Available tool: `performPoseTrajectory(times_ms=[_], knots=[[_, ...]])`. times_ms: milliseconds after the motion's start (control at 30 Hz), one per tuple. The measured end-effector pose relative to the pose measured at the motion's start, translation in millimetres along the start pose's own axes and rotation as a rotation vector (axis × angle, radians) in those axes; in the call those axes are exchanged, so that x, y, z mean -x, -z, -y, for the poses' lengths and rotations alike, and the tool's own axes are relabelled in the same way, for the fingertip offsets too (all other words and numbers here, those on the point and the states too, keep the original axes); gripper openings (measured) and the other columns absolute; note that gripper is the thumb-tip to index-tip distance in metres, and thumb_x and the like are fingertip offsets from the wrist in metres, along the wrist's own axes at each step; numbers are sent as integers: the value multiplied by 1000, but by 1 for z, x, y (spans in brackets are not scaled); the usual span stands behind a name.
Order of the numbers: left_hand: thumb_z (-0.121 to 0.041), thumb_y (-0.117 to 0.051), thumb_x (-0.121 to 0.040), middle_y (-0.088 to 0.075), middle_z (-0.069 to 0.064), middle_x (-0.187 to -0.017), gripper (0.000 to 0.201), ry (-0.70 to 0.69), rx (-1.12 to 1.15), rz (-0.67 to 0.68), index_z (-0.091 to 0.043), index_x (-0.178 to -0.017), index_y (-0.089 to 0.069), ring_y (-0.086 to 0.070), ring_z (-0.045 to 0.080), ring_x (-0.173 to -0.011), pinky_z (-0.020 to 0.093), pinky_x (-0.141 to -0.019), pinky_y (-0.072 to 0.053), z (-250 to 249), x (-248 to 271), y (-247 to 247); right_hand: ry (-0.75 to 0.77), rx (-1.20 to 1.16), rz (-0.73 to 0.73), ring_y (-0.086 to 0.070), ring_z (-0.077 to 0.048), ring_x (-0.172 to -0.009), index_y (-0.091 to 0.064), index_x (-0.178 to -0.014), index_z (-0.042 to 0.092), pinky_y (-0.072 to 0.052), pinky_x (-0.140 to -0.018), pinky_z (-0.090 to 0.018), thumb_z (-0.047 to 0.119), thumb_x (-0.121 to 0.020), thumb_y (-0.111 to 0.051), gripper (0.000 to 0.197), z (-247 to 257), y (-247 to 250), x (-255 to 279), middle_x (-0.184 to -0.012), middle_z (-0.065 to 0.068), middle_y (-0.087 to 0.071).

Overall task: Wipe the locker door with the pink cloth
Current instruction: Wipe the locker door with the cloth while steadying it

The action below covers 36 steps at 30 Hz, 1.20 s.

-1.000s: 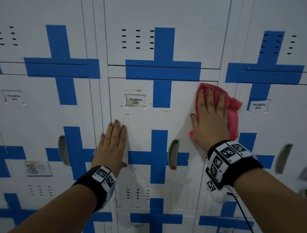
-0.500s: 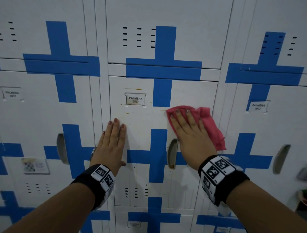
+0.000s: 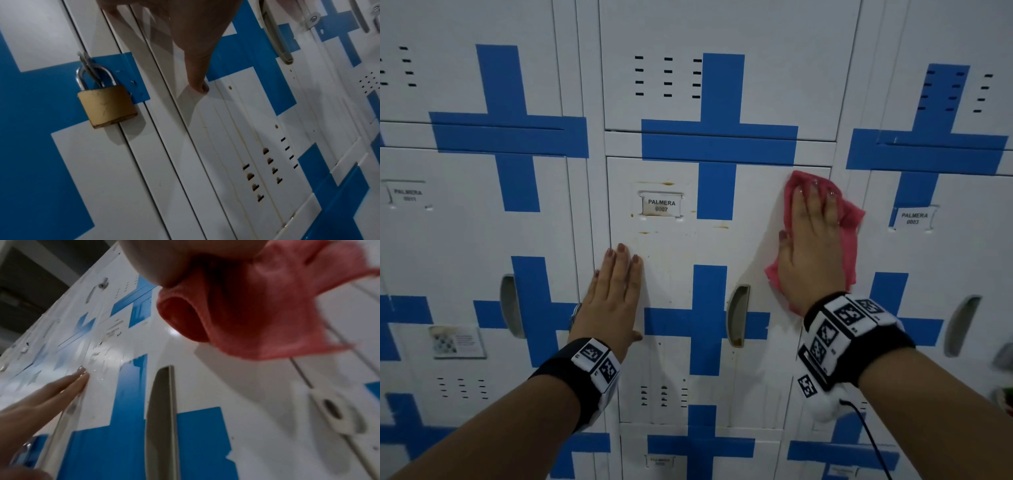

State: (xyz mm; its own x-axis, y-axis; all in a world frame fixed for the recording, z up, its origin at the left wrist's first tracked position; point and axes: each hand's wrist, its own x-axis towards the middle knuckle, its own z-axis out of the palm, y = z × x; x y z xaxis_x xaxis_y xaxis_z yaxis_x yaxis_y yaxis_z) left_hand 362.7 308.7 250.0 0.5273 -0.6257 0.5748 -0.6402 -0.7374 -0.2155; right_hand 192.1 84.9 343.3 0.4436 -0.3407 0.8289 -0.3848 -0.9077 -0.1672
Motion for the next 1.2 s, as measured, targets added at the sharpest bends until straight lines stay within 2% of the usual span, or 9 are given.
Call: performPoseTrajectory(times_ms=[67,167,400,600,833,933,1033,1100,1200], knots=[[-59,-70,-66,39,20,-144,138,10,4,14,-6,-135,37,27,36,-137,45,-116,0,-1,1,1,-17,60,57,9,-30,-144,1,-151,16,4,-117,-44,26,-97,-33,65,8,-5,-3,-159,-7,3],[-58,-67,-70,42,20,-142,135,18,18,14,-6,-132,40,31,36,-135,44,-114,7,-3,1,3,1,99,102,10,-30,-144,8,-150,20,1,-114,-48,29,-96,-32,67,18,-9,-2,-159,-3,7],[-57,-72,-66,42,17,-142,139,17,58,-12,-8,-133,39,30,35,-135,43,-112,7,-2,1,4,165,115,120,9,-27,-145,5,-150,22,-1,-116,-50,27,-96,-35,68,22,-18,3,-158,2,8],[-55,-75,-63,42,16,-143,140,13,67,-7,-10,-135,37,28,34,-136,43,-112,6,-3,1,3,261,86,189,17,-18,-142,19,-144,30,8,-113,-47,21,-96,-34,73,23,-22,16,-150,13,24],[-54,-77,-61,38,16,-145,142,3,51,-16,-10,-136,35,24,34,-138,44,-114,2,-1,0,1,347,103,278,13,-18,-142,11,-147,24,6,-112,-48,11,-82,-48,88,21,-38,41,-155,7,12],[-55,-77,-59,37,16,-146,143,6,43,-13,-10,-137,35,25,34,-138,44,-113,2,-1,0,0,385,100,290,10,-15,-142,5,-149,24,1,-111,-48,9,-80,-49,89,14,-39,48,-156,5,3],[-56,-75,-62,39,16,-145,142,8,38,-5,-10,-135,37,26,34,-138,43,-113,4,-1,1,2,403,99,304,3,-15,-142,-4,-149,22,-6,-110,-49,9,-76,-57,92,6,-39,51,-156,3,-6],[-57,-73,-65,43,16,-142,140,12,42,2,-9,-133,40,28,34,-136,43,-113,6,-2,1,2,373,82,307,3,-15,-143,-1,-149,23,-5,-112,-48,8,-77,-59,94,2,-40,52,-156,3,-4],[-57,-71,-66,46,16,-140,138,16,42,4,-9,-132,41,30,34,-135,42,-112,7,-2,1,4,284,14,280,10,-14,-144,5,-149,25,0,-115,-42,6,-82,-53,90,2,-41,52,-156,5,5]])
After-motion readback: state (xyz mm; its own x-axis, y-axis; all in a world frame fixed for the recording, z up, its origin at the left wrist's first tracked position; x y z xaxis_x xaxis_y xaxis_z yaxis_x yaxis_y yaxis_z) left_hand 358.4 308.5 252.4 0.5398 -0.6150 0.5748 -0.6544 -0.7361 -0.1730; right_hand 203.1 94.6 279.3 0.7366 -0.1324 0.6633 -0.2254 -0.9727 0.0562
